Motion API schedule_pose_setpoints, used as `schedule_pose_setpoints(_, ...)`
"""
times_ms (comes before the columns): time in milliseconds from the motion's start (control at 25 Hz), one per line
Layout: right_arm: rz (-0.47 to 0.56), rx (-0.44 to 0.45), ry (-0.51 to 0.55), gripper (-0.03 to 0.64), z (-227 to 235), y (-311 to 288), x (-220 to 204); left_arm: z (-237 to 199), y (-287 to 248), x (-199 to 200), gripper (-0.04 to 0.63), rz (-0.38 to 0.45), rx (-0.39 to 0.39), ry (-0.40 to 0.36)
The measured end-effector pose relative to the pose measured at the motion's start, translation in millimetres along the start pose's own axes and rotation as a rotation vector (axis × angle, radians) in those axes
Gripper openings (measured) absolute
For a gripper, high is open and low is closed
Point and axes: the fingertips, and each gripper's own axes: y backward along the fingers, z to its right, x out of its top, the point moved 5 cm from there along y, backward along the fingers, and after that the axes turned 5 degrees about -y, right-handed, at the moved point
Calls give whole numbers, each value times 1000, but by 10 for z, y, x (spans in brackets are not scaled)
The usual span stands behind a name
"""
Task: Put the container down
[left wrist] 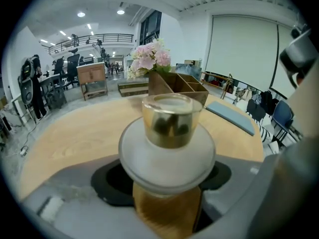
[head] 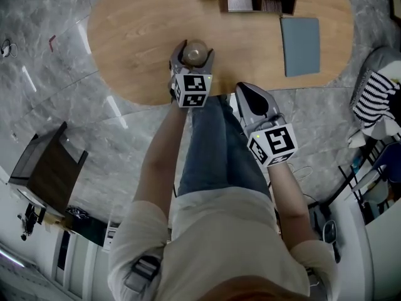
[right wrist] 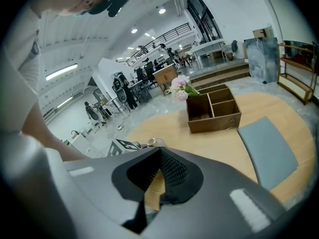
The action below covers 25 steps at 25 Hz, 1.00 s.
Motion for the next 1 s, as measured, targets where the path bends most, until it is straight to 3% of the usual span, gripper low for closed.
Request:
schedule_pose_setpoints(320,9,-2,-13,2,9,-27,27,1,-125,1,350,5,-11,-4)
schedule_pose_setpoints(600,20,-1,-36,2,-11,-8,56,1,-154,-6,350,11,-2,-51)
schedule_pose_setpoints(720,38,4,-27,2,-54,47,112,28,-152,-1,355,-13,-25,-32)
schedule_pose_setpoints(800,45,10,-16,2,-98,99,143,34,-116,20,400,-21,-41,-7)
schedule_pose_setpoints(1000,65,21,3,2,-209,301,190,36,131,118,419,-4,-25,23)
